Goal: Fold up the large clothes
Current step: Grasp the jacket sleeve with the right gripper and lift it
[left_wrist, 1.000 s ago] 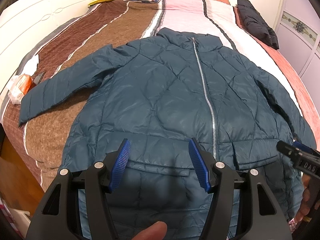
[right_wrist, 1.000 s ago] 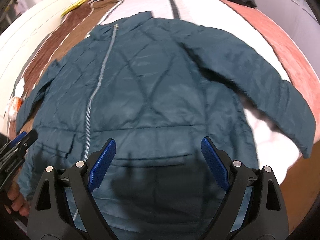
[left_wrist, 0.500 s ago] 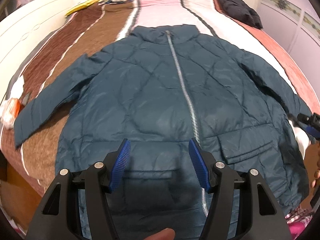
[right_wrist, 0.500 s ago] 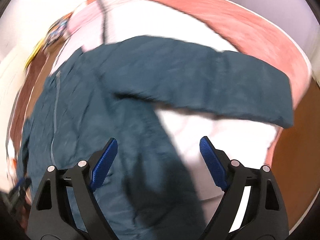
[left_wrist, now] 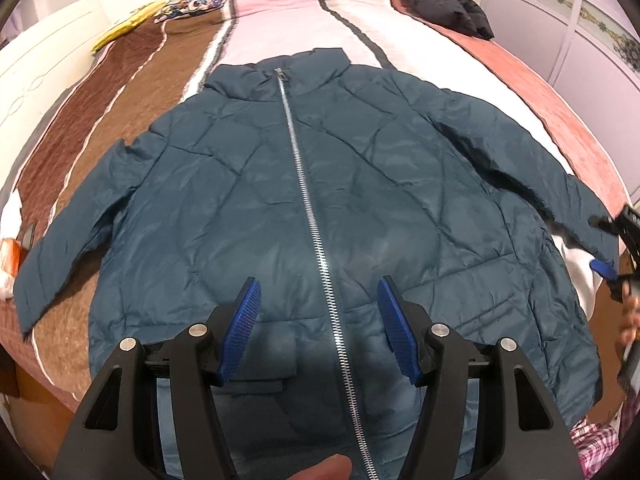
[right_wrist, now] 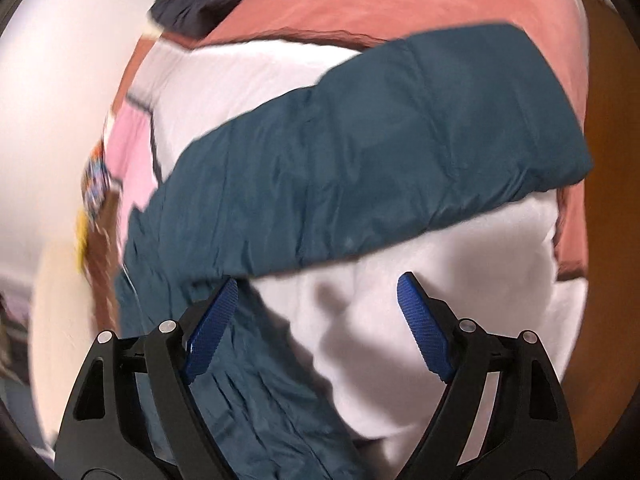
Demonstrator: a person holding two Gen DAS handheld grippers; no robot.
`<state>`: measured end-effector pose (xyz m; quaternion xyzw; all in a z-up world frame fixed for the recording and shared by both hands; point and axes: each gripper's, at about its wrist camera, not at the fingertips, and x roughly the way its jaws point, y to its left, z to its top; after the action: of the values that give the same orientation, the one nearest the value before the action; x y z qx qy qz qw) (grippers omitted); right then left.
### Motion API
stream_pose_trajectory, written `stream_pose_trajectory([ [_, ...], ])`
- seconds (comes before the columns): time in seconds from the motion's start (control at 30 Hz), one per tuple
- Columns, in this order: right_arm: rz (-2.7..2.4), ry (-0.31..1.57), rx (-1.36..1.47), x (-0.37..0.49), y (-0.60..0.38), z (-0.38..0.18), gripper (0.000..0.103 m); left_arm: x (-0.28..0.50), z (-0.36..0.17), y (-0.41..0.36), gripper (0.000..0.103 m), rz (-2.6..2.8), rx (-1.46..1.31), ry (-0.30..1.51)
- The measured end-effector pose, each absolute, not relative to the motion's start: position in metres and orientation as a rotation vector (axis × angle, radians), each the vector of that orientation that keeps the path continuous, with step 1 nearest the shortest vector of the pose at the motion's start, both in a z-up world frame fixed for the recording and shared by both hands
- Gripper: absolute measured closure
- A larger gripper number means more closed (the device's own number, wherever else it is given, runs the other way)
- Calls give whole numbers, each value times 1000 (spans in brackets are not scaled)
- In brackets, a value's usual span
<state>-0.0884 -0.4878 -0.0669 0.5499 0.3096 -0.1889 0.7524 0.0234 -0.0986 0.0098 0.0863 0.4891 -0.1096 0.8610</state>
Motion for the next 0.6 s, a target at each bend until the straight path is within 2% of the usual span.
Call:
stream_pose_trajectory([
  [0.1, -433, 649, 1211, -81, -499, -67, 25, 23, 7, -100, 43, -231, 187, 1039],
  [0.17, -466, 657, 1202, -77, -502, -68, 34, 23, 7, -98, 43, -225, 182, 1043],
  [0.27, -536, 660, 1178, -76, -510, -71, 57, 24, 6, -95, 43, -216, 168, 1046],
  [0.33, -579, 668, 1144, -75, -512, -70, 86, 25, 5, -92, 43, -208, 159, 1051],
  [0.47, -612, 640, 1028, -72, -513, -51, 91, 28, 2, -84, 43, -199, 135, 1060],
  [0.6, -637, 572, 792, -62, -501, -1, 95, 30, 0, -73, 43, -190, 98, 1066],
])
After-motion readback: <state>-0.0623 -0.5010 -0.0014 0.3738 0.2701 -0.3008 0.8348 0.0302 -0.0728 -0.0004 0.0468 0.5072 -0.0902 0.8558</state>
